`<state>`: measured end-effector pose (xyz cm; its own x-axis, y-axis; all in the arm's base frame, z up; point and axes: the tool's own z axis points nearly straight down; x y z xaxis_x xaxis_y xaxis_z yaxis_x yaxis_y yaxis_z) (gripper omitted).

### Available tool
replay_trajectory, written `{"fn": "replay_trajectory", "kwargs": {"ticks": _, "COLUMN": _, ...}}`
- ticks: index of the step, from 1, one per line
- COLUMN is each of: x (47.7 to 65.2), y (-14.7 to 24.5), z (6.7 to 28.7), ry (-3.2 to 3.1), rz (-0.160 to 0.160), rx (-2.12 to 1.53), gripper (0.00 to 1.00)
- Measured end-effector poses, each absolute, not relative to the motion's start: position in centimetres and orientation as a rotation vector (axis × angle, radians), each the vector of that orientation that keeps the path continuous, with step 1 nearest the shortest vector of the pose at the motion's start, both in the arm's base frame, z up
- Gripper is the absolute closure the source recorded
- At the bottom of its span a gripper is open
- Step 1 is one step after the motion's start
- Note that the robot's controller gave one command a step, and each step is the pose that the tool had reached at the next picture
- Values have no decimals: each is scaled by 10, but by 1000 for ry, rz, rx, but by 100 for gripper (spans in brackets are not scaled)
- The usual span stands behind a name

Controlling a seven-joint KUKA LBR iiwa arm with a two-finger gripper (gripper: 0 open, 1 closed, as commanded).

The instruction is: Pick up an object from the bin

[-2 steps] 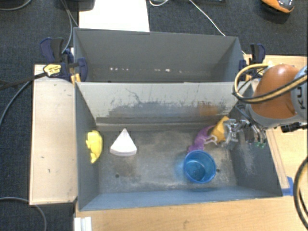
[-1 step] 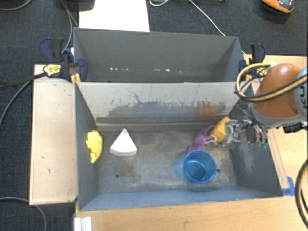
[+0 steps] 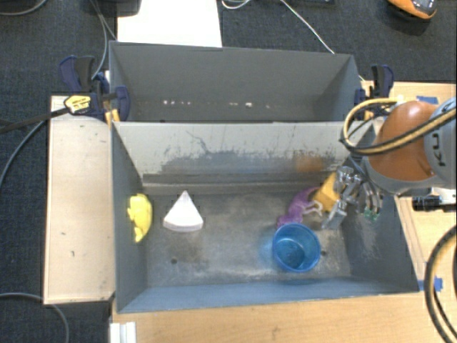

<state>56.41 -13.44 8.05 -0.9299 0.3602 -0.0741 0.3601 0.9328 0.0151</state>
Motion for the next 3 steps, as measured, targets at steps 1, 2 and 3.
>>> {"fn": "replay_trajectory", "kwargs": {"ticks": 1, "x": 564, "y": -134, "z": 81, "ry": 3014, "rz": 2, "rx": 560, "gripper": 0}}
{"fn": "replay_trajectory", "kwargs": {"ticks": 2, "x": 567, "y": -126, "z": 80, "ry": 2989, "rz": -2, "rx": 599, "gripper": 0}}
{"fn": "replay_trajectory", "kwargs": {"ticks": 3, "x": 574, "y": -123, "z": 79, "ry": 2930, "rz": 16, "rx": 826, "gripper": 0}}
